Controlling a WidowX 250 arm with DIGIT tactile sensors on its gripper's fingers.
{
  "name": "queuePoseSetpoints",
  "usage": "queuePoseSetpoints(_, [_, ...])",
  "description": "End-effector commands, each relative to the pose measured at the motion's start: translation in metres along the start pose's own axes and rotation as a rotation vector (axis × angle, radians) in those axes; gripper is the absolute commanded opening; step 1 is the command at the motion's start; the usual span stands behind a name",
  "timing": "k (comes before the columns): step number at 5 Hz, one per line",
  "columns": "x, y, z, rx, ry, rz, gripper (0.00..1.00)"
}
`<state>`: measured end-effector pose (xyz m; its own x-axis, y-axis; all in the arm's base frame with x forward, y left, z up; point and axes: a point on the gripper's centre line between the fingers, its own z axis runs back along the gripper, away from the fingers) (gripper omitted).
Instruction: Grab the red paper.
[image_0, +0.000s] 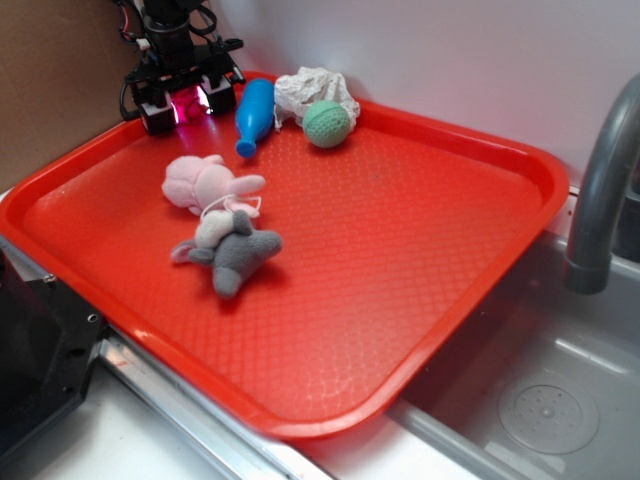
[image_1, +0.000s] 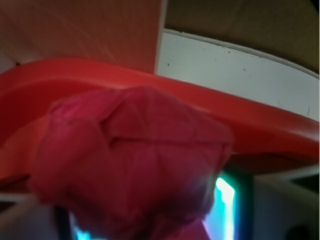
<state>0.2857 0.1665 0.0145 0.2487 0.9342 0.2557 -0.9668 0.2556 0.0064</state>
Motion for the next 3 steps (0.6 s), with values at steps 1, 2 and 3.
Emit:
queuePoseSetpoints(1, [0.005,0.008,0.013,-0.028,-0.028,-0.008,0.0])
queuePoseSetpoints(2, [0.0,0.011,0.021,-0.016,-0.011,-0.069,0.0])
queuePoseSetpoints(3, [-0.019,0.02,0.063,-0.104,0.069,-0.183,0.0])
